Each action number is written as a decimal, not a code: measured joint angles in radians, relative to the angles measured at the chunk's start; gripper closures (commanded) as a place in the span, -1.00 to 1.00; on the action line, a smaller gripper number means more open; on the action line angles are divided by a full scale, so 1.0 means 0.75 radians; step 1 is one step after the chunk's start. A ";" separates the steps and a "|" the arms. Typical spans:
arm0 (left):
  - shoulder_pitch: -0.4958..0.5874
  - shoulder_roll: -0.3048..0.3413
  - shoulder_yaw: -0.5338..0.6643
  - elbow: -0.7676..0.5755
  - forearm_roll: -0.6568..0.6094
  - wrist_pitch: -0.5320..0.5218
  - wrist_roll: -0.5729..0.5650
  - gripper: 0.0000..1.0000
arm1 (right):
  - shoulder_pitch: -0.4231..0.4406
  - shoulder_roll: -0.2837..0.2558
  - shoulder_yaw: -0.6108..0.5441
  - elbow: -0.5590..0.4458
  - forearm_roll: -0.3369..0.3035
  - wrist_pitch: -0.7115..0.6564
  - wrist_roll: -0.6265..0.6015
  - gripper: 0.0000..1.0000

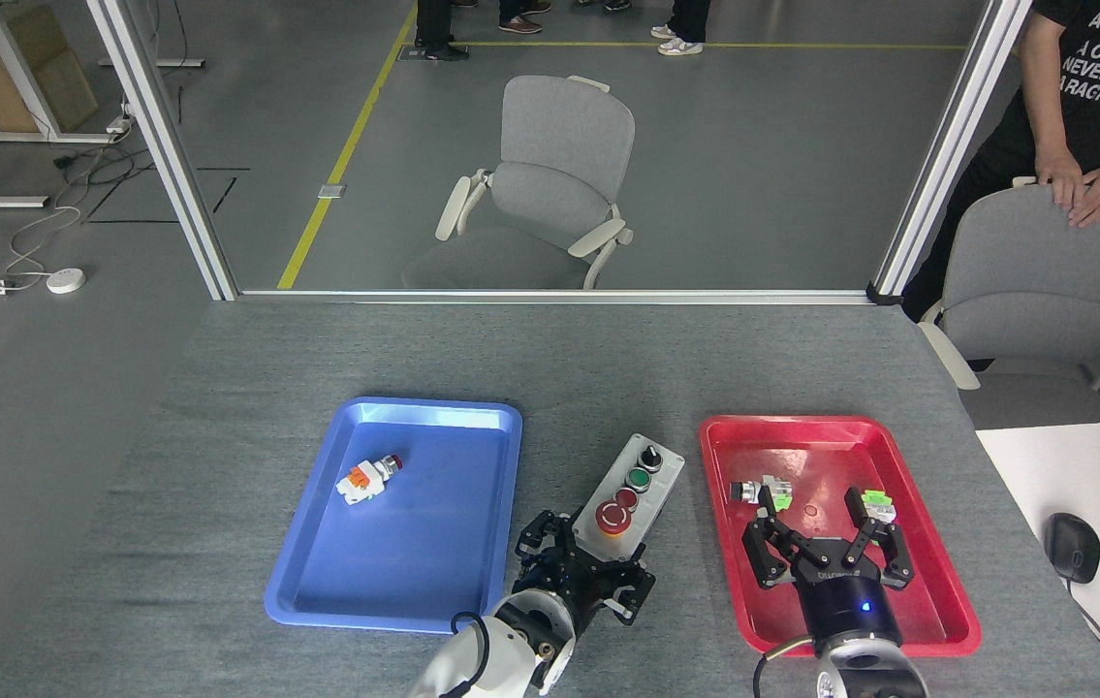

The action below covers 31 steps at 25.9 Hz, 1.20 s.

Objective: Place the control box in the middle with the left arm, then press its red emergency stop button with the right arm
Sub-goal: 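Lift the control box and carry it between the two trays, then lower the control box onto the table and release it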

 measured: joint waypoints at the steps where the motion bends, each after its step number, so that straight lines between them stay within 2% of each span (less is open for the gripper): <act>1: 0.000 0.000 -0.007 0.003 0.000 0.000 0.000 1.00 | 0.000 -0.001 0.000 0.000 0.000 0.000 0.000 -0.95; 4: 0.000 0.000 -0.018 0.006 0.000 0.000 0.000 0.50 | 0.001 -0.001 0.001 0.000 0.000 0.002 -0.004 -0.95; 6: 0.000 0.000 -0.021 0.007 0.000 0.000 0.000 -0.08 | 0.001 -0.002 0.001 0.000 0.000 0.004 -0.005 -0.95; 7: 0.000 0.000 -0.022 0.008 0.000 0.000 0.000 -0.25 | 0.002 -0.002 0.001 0.000 0.000 0.004 -0.005 -0.95; 8: 0.000 0.000 -0.022 0.008 0.000 0.001 0.000 -0.32 | 0.001 -0.001 0.002 0.000 0.000 0.004 -0.005 -0.95; 13: 0.000 0.001 -0.023 0.009 0.000 0.009 -0.003 -0.52 | 0.002 -0.002 0.004 0.000 0.000 0.006 -0.005 -0.95; 16: 0.000 0.002 -0.023 0.009 0.000 0.010 -0.005 -0.78 | 0.002 -0.002 0.005 0.000 0.000 0.006 -0.011 -0.95; 24: -0.001 0.002 -0.023 0.004 0.000 0.023 -0.011 -0.93 | 0.002 -0.003 0.022 0.000 0.000 0.022 0.005 -0.95; 31: 0.044 0.004 -0.016 -0.063 -0.003 0.042 -0.011 -0.96 | 0.002 -0.004 0.033 0.000 -0.001 0.022 0.006 -0.94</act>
